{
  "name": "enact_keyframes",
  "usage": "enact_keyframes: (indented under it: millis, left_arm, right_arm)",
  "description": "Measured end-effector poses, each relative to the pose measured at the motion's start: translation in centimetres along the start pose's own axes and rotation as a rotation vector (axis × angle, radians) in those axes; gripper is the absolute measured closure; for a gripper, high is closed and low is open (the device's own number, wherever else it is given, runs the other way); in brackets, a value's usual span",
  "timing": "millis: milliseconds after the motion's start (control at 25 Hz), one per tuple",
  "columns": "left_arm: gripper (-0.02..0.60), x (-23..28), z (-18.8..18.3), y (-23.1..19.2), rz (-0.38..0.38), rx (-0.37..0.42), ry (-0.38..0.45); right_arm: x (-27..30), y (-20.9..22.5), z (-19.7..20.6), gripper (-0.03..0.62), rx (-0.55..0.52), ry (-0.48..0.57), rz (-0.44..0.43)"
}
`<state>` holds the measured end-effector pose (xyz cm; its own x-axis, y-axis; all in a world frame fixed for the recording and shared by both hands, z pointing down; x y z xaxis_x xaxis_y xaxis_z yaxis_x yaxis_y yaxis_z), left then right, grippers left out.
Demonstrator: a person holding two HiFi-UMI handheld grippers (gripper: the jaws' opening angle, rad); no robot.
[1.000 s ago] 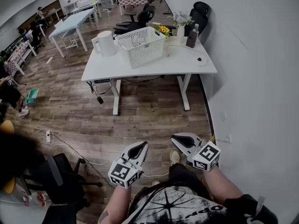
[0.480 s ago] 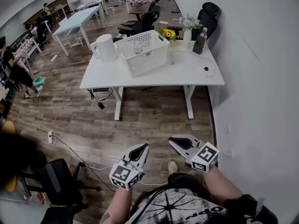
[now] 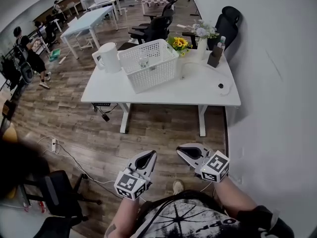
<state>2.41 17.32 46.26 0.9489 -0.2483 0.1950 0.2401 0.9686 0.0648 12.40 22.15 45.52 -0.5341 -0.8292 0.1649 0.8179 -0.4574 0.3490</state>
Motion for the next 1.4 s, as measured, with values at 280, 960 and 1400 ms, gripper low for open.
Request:
enact_keyframes:
  millis: [280, 960, 1400]
  left_arm:
    - [0.572, 3.9, -0.4, 0.0, -0.023, 0.027, -0.037]
    - [0.572, 7.7, 0.5, -3.6, -0.003, -0.014, -0.037]
    - [0.572, 10.0, 0.8, -13.3, 0.101, 0.022, -0.053]
  right_arm:
    - [-0.2, 3.7, -0.8, 0.571, -0.009, -0.015, -0.052]
    - [0.4, 9.4, -2.2, 0.571, 0.0, -0.006, 0.023]
    - [7.4, 13.7, -4.7, 0.571, 0.009, 0.022, 0.133]
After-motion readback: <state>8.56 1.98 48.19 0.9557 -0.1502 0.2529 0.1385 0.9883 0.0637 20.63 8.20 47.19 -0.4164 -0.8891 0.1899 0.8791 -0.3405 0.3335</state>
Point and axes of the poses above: the fingertips, and each gripper's own axes: x forward along the fingers, y to its right, z out of its underside, the point moved 2 cm from there along -x, backward along the fingers, and after that the axes turned 11 degrees about x, right-handed, at the moved point
